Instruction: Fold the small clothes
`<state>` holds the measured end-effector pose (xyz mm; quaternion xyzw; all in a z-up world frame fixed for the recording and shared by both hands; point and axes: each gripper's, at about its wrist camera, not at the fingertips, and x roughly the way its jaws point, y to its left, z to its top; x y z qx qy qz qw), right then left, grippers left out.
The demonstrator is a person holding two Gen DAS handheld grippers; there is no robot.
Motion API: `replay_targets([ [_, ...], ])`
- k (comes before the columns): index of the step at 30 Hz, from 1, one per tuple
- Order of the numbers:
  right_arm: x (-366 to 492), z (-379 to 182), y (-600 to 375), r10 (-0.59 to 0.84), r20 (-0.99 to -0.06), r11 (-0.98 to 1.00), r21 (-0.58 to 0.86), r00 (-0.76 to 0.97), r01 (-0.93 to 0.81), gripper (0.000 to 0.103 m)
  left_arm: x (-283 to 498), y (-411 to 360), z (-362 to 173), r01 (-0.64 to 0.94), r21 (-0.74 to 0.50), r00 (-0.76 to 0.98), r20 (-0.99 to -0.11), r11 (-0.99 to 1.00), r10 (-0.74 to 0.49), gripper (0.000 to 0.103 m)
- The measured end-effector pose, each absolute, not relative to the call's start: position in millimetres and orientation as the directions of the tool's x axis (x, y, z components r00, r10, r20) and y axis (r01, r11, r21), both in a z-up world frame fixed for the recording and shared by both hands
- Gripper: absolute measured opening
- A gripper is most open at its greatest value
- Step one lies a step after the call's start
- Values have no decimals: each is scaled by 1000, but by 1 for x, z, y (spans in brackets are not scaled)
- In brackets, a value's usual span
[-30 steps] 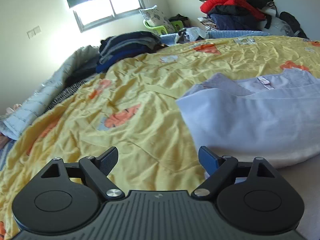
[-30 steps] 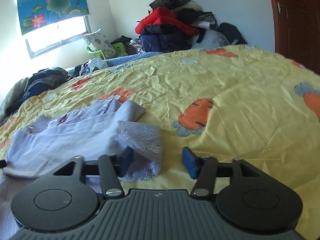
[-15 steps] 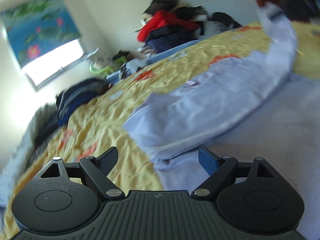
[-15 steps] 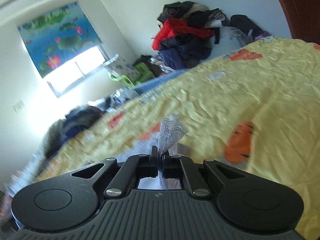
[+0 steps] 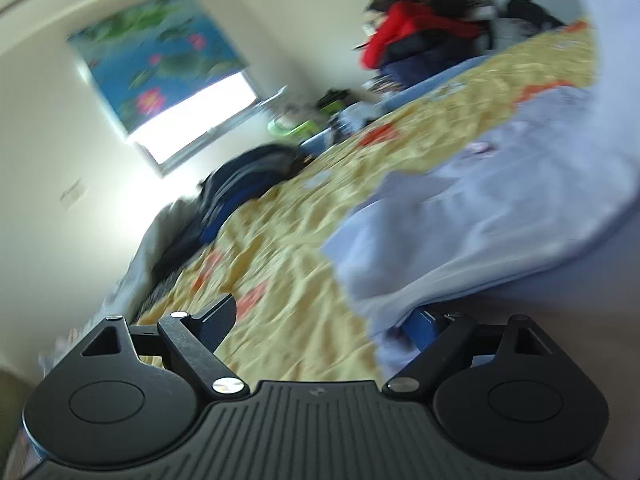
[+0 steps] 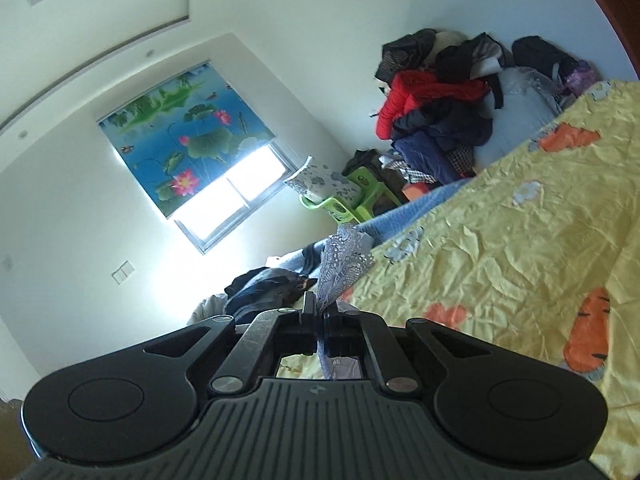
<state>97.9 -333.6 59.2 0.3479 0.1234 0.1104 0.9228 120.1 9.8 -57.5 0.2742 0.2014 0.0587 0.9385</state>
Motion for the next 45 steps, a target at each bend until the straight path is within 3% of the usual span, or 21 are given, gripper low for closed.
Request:
replay_targets([
  [4, 100, 25, -336, 284, -227, 724, 687, 931, -53, 8, 122, 42, -49, -46, 412, 890, -398, 910, 225, 91],
  [8, 100, -9, -334, 260, -313, 743, 669, 914, 18, 8, 115, 43, -49, -51, 398, 888, -402, 916, 224, 91],
  [16, 90, -47, -343, 136, -463, 812, 558, 876, 170, 8, 119, 74, -39, 1, 207, 831, -545, 978, 114, 91],
  [25, 72, -60, -358, 98, -512, 822, 525, 854, 221, 8, 103, 44, -45, 66, 443, 869, -466, 894, 167, 94],
  [29, 70, -57, -356, 95, -524, 835, 504, 846, 219, 15, 107, 49, -53, 45, 480, 897, -406, 876, 176, 102],
  [31, 65, -54, -358, 87, -518, 836, 502, 851, 220, 26, 107, 54, -50, 55, 464, 901, -404, 884, 156, 102],
  [36, 50, -39, -364, -33, -481, 853, 444, 876, 276, 26, 100, 57, -48, 142, 478, 894, -438, 867, 95, 102],
  [39, 58, -22, -358, 4, -450, 901, 389, 893, 192, 28, 89, 60, -47, 181, 511, 896, -438, 840, 74, 101],
  [42, 82, -12, -346, 140, -457, 932, 360, 878, 39, 42, 83, 66, -52, 169, 553, 893, -436, 816, 111, 101],
  [45, 104, -8, -324, 183, -484, 964, 258, 855, -60, 42, 76, 73, -45, 131, 552, 903, -409, 823, 130, 101],
])
